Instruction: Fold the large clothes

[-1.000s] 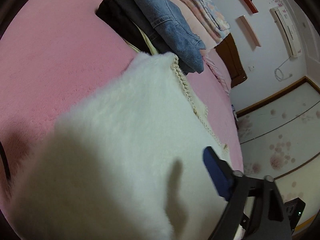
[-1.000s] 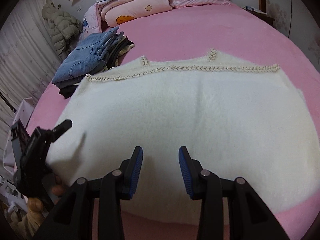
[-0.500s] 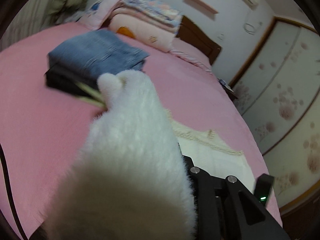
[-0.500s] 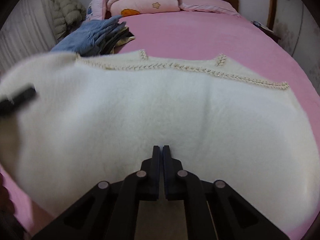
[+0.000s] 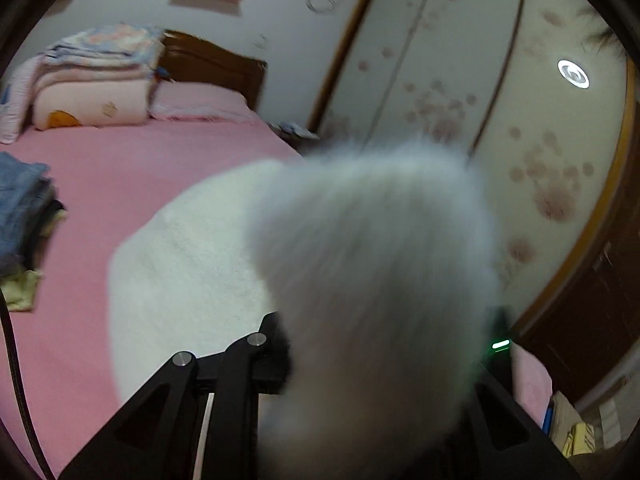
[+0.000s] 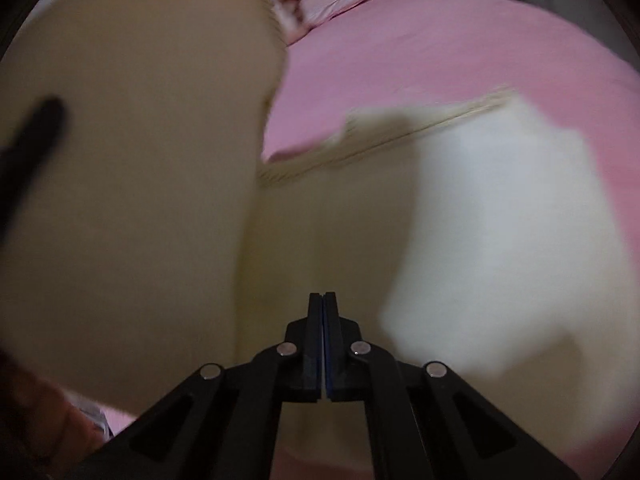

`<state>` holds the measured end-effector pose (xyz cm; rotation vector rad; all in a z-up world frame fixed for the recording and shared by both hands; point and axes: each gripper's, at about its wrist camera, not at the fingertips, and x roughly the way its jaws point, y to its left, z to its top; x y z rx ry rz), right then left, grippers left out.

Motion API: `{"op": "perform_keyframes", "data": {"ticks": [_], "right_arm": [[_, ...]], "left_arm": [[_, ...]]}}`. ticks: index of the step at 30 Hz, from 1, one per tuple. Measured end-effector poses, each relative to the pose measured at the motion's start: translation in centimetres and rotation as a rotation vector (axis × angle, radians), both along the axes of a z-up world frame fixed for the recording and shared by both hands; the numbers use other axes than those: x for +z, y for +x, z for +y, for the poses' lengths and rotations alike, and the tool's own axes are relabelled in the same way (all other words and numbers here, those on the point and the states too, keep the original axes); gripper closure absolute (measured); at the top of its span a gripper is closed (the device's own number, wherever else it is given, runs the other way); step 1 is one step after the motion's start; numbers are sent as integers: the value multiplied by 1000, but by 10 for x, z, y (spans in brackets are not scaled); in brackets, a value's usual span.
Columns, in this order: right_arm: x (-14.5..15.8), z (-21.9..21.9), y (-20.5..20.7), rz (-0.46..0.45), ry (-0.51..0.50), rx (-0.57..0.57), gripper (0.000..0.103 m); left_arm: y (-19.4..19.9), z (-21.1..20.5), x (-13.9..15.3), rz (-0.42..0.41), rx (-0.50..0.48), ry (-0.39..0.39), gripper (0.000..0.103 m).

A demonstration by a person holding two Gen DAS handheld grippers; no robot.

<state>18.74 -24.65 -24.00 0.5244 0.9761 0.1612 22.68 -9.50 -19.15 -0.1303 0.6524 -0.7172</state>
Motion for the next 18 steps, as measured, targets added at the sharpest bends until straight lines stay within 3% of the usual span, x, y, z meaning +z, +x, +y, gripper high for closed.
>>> {"op": "perform_keyframes", "data": {"ticks": [5,8,10,12,14,18], "right_arm": [[-3,-65,-54,71,-144,-141,103],[-14,-91,-78,126,-128,-216,102],[-14,-96,-87,127,-104,-240,102],[-11,-98,-89,134,-112,-258,102],[-6,-99,-87,143,-125,-268,102],[7,-110,-94,132,-106,-289,100]], "left_arm": [[-4,-76,-69,120,-72,197,80],[-16,-90,-84,91,-94,263,55],[-21,-92,-82,93,-123,270,33],[-21,-97,-75,123,-150,261,25],[-20,-95,-66,146,-162,248,25],[-28,-72,-30,217,-183,123,25]]}}
